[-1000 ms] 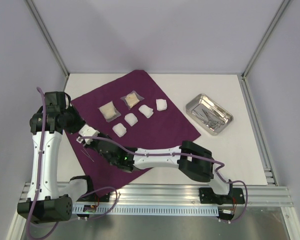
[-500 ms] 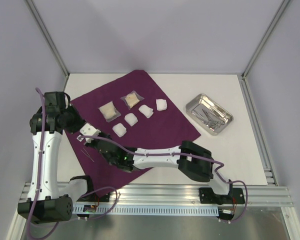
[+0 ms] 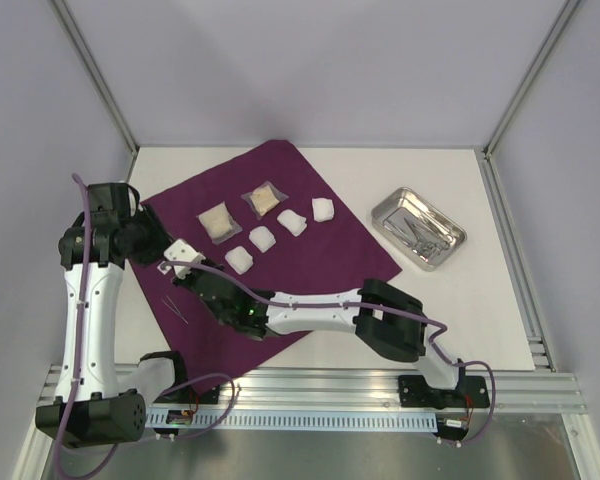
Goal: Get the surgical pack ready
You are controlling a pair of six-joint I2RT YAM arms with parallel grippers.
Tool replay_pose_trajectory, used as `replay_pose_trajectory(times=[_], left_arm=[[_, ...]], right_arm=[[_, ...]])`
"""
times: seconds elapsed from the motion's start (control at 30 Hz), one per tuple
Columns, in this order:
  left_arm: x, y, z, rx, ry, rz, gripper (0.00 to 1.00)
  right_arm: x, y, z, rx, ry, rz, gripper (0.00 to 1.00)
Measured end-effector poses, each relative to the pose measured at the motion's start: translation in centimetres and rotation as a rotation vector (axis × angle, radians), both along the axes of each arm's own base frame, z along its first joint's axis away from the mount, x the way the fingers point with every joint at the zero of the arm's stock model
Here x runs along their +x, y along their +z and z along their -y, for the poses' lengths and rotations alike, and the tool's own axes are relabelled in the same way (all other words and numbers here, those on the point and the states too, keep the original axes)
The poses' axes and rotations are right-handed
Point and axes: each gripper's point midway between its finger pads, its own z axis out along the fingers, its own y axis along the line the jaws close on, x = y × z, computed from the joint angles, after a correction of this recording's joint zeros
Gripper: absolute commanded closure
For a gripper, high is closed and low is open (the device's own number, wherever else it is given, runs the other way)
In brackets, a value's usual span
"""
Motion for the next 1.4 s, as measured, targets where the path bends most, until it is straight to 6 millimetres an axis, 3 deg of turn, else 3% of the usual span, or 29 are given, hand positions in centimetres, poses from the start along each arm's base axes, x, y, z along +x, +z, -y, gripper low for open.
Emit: replay_pose_trajectory(times=[0.33,0.6,0.67,0.83,0.9,1.0,1.13,1.2,1.3,1.37,1.4], left_arm=[[-0.1,2.4,0.7,-0.007,-0.051,0.052,0.54],[-0.1,2.3,0.7,-0.006,-0.061,0.047,0.53],[0.1,2.5,0.6,0.000,-0.058,0.045,0.49],[2.5,6.1,-0.5,0.061,-0.042,0.141,0.47],[3.6,7.2,-1.1,0.090,-0.035,0.176,0.47],[4.8,7.2,-1.5,0.106,-0.027,0.191,0.47],[6.0,6.7,-1.6,0.118,-0.044,0.188,0.46],[6.6,6.6,-1.4,0.122,-0.084,0.204,0.46],[7.4,6.5,-0.5,0.121,-0.182,0.229,0.47],[7.9,6.2,0.1,0.114,-0.249,0.235,0.48],[8.2,5.8,0.6,0.104,-0.292,0.231,0.49]], right_arm=[[1.2,-0.7,0.3,0.005,-0.002,-0.038,0.99],[1.0,-1.0,0.2,0.022,0.011,-0.064,0.99],[1.0,-1.3,0.4,0.017,0.017,-0.078,1.00],[1.8,-4.1,3.2,-0.066,0.009,-0.134,1.00],[2.3,-4.8,5.1,-0.097,0.005,-0.160,1.00],[3.0,-4.7,8.0,-0.126,-0.005,-0.190,0.99],[4.3,-2.9,12.4,-0.143,0.001,-0.239,1.00],[6.3,-1.6,15.5,-0.151,0.011,-0.288,0.99],[12.1,-0.1,22.8,-0.172,-0.052,-0.380,1.00],[16.5,0.2,29.7,-0.198,-0.151,-0.442,1.00],[17.7,-0.3,33.6,-0.234,-0.189,-0.491,1.00]])
